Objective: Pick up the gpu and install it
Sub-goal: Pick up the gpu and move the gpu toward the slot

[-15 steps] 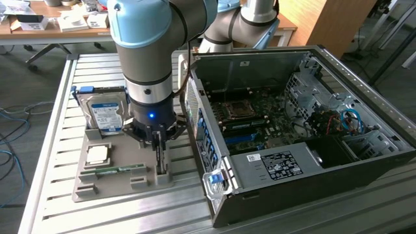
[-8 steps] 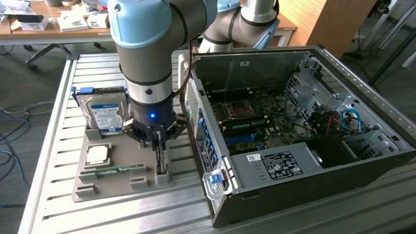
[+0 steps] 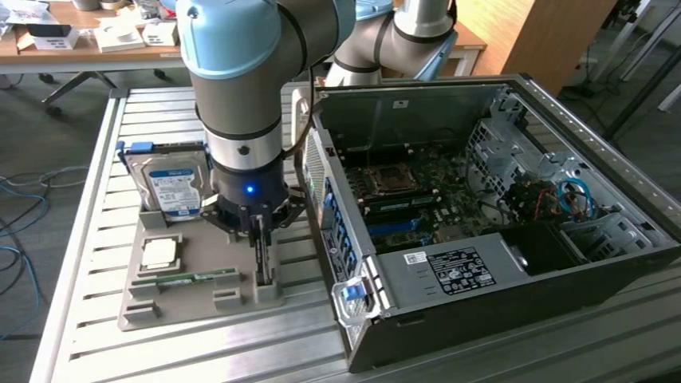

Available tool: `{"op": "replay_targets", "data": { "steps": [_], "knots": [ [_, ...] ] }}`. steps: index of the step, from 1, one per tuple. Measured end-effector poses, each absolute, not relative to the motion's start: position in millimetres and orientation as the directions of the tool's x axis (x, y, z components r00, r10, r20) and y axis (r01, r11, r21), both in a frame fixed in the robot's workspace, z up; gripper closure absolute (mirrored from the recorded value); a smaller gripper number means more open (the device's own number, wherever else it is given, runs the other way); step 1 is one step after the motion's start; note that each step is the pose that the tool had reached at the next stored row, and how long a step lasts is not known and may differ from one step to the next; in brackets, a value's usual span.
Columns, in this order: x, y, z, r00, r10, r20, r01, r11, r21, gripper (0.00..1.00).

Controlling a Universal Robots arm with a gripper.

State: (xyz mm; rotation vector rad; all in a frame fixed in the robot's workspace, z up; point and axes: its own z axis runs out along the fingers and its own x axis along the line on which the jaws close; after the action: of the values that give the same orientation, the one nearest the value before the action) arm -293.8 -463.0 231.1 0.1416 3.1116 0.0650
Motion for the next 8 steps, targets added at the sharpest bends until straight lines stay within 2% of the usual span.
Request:
{"op": "replay_targets", "data": {
  "steps": [8],
  "knots": [
    [-293.8,-463.0,231.1,-0.996,0.08,-0.024,0.079,0.996,0.043,0.73]
  ]
}}
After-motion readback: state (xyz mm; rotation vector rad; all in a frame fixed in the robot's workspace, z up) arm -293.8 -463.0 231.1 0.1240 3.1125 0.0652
